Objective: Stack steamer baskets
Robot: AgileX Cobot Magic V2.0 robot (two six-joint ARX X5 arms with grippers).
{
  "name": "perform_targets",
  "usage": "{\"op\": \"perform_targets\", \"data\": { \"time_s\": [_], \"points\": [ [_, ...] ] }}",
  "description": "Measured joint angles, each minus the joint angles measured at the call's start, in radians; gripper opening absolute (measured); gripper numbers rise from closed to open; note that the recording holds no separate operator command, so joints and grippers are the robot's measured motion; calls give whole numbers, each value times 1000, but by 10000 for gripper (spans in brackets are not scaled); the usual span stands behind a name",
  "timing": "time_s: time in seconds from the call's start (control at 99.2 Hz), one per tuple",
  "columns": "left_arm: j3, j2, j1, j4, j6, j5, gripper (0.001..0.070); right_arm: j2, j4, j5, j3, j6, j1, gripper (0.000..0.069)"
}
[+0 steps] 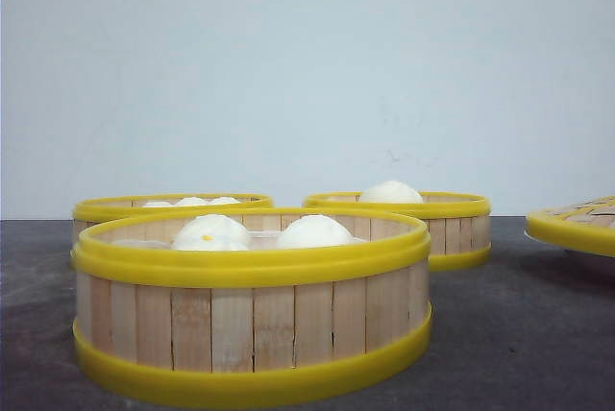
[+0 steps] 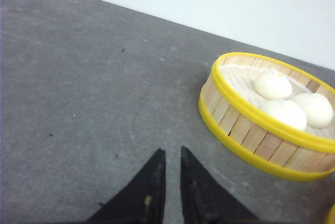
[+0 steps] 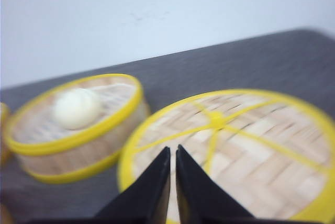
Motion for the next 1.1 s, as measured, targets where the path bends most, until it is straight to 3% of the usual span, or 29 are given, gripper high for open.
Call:
{"op": "perform_targets", "data": {
  "time_s": [0.222, 0.343, 0.454, 0.565, 0.827, 0.918, 0.968, 1.018, 1.099],
  "points": [
    [6, 1, 0, 56, -117, 24, 22, 0, 60, 10, 2, 208, 0, 10],
    [82, 35, 0, 47, -132, 47, 22, 31, 49, 55, 64, 327, 0, 9],
    [222, 119, 0, 58, -131, 50, 22, 124, 50, 69, 210, 350, 0, 9],
    [389, 259, 0, 46, -109, 59, 22, 272, 14, 55, 397, 281, 0, 9],
    [716, 589, -2, -76, 20, 151, 24, 593, -271, 3, 831, -55, 0, 9],
    [742, 651, -7, -79, 49, 154, 103, 636, -320, -7, 882, -122, 1, 18],
    [743, 674, -13, -80, 67, 158, 206, 647, -328, -13, 885, -143, 5, 63],
    [743, 694, -21, -86, 88, 165, 301, 653, -336, -23, 885, -153, 9, 150],
    [743, 726, -34, -86, 118, 176, 363, 663, -339, -25, 885, -164, 18, 312]
  ]
}}
